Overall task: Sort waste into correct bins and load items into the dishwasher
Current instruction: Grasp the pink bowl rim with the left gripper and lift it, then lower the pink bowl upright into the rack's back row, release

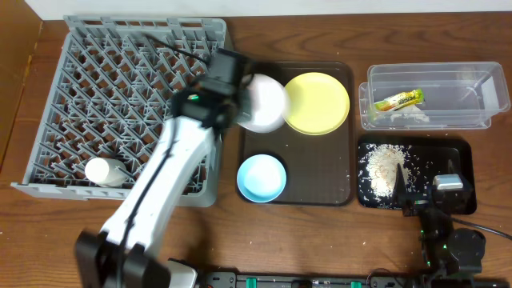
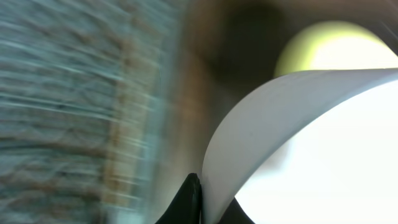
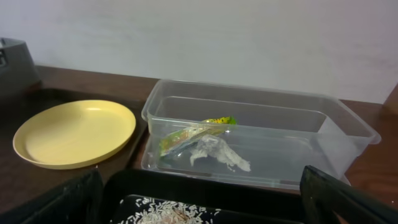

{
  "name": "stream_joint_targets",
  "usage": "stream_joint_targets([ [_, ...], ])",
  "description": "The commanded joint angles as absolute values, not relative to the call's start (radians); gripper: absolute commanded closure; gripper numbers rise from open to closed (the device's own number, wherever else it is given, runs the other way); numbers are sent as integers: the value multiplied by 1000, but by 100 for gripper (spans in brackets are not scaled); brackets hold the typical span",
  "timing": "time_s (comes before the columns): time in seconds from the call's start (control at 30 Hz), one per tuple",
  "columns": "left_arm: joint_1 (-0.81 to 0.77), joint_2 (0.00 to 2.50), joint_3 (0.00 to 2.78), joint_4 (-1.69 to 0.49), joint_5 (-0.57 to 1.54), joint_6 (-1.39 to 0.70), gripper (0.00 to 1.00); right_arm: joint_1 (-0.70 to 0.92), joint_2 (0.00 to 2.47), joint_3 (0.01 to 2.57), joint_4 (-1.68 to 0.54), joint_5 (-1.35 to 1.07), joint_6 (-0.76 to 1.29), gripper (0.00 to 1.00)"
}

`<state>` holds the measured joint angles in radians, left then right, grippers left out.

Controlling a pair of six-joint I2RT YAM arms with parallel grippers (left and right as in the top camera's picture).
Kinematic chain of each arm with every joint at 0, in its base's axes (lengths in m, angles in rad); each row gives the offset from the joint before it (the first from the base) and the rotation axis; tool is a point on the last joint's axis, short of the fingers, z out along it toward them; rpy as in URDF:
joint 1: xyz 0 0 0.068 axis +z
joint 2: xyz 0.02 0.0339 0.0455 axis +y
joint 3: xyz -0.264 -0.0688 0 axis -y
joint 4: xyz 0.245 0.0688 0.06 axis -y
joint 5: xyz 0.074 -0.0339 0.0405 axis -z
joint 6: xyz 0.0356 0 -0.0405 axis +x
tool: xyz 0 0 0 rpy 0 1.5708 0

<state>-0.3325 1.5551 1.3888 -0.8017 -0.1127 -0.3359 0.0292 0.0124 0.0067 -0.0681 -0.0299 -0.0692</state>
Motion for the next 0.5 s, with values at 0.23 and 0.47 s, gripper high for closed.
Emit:
stream_joint_targets([
  [0.23, -187, 1634, 1380, -678, -931, -318, 92, 20, 9, 6, -72, -34, -57, 1],
  [0.47, -185, 1787, 1380, -566, -1089, -221, 92, 20, 9, 6, -72, -34, -57, 1],
])
